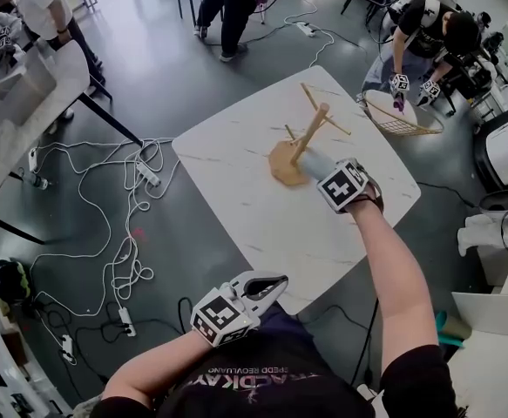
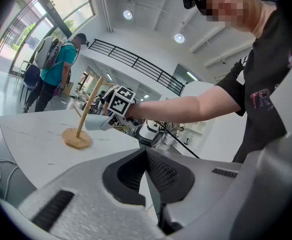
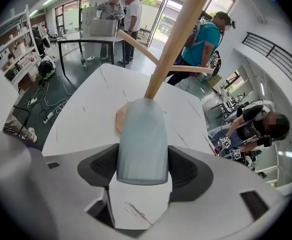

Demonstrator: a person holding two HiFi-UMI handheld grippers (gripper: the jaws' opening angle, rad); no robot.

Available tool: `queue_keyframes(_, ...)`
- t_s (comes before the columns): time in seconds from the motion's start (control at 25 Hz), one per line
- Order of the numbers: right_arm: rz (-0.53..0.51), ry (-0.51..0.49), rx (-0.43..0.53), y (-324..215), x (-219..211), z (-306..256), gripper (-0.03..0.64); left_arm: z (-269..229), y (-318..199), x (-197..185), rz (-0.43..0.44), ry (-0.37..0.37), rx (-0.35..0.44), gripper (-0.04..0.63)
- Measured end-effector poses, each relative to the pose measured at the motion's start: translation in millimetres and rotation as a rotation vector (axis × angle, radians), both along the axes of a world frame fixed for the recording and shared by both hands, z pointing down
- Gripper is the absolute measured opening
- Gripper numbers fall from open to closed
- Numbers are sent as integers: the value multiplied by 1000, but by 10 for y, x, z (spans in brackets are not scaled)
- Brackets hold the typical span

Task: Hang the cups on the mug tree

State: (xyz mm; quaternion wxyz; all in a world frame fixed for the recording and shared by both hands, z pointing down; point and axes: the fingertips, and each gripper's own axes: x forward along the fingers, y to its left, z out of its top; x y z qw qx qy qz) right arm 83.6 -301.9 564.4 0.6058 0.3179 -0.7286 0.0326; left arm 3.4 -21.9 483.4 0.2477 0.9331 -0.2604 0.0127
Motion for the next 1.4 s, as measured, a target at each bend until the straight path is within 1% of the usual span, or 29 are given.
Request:
queue_keyframes(0.16, -5, 5, -7, -30, -12, 6, 298, 0, -22, 7, -2, -2, -1, -6)
queue_keyframes(0.64, -15, -24, 7, -82, -94, 28, 296, 54, -23, 63, -8, -8, -16, -6)
queue_keyframes(1.12, -29, -45, 11, -58, -74, 95, 298, 88, -29, 134, -5, -14, -24, -6)
queue_keyframes(1.28, -36, -87, 42, -96, -96, 23, 298, 98, -38, 168, -1, -15, -25, -6)
queue_keyframes(1.4, -35, -119, 46, -127, -145, -28, 298, 91, -59, 171, 1, -14, -24, -6)
